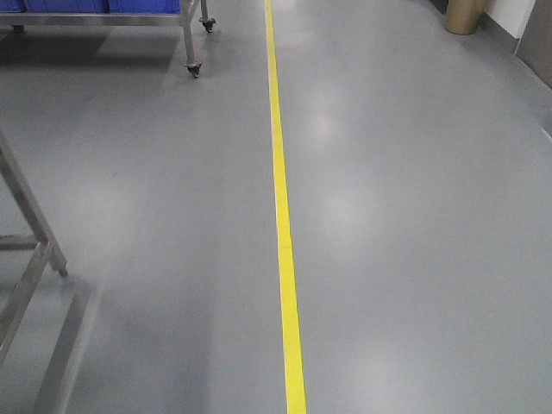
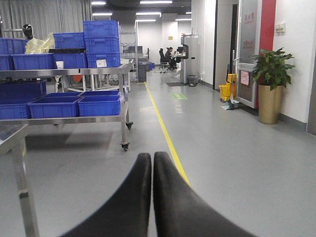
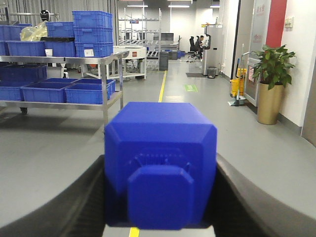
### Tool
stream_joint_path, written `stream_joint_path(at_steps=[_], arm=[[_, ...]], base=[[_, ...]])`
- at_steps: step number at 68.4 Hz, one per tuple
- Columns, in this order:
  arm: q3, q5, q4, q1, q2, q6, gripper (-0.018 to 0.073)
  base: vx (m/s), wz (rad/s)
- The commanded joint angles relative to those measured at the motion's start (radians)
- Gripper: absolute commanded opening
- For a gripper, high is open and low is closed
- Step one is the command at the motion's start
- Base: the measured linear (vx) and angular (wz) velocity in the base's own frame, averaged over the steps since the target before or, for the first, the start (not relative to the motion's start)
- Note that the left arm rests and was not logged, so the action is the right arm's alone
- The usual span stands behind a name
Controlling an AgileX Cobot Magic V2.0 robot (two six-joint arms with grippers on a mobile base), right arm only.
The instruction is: Pour parts from conveyor to right shelf
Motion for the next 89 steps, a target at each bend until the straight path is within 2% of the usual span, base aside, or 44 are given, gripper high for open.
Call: stream_joint_path(at_steps=[1, 50, 89], arm=[[-0.026, -0.086, -0.008, -0.001, 0.012, -0.005, 0.006], [-0.026, -0.086, -0.008, -0.001, 0.012, -0.005, 0.006], [-0.026, -0.084, -0.008, -0.001, 0.012, -0.005, 0.006]], base=[[0.71, 0.0], [0.7, -0.02], [0.68, 0.12]])
